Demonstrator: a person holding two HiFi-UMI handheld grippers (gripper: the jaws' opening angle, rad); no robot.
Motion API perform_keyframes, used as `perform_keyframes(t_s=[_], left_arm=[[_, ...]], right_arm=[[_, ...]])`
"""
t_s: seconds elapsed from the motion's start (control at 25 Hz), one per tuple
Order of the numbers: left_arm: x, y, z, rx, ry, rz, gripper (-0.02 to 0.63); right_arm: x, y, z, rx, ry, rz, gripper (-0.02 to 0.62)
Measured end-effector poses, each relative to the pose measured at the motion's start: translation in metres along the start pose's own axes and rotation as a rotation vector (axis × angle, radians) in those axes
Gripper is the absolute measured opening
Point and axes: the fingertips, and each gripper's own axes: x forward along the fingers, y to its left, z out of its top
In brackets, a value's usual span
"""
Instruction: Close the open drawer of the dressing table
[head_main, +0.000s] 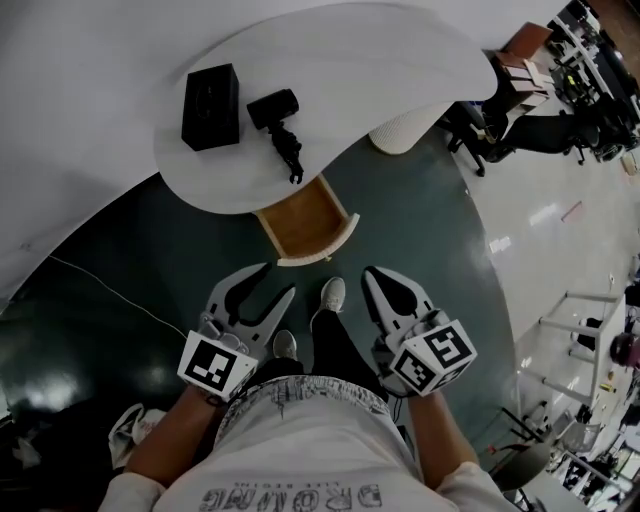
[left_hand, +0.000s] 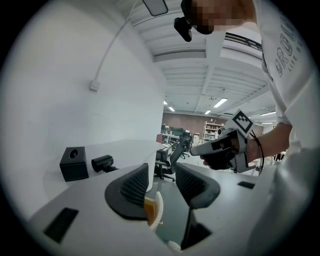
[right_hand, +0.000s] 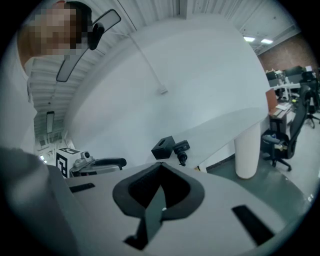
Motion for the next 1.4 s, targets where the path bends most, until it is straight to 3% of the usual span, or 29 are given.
perform_keyframes(t_s=[0.32,0.64,1.2,1.4], left_arm=[[0.054,0.003,-0.032,-0.087,0.097,0.035,0.186],[0.094,-0.019,-0.084,-0.207,0.197,-0.008,0.184],[0.119,-0.035,-0.220,-0.426,0.371,-0.129,0.163],[0.125,-0.029,-0.279,-0.536,0.433,-0.118,0.163]], right_arm=[[0.028,-0.058,0.013,0.025,0.053,0.048,0.008],[0.041,-0.105,0.005,0.051,0.084,0.057,0.008],[0.039,-0.147,-0.067,0.137,0.174,-0.064,0.008],[0.034,-0.160,-0.087,0.155,0.216,-0.114,0.008]])
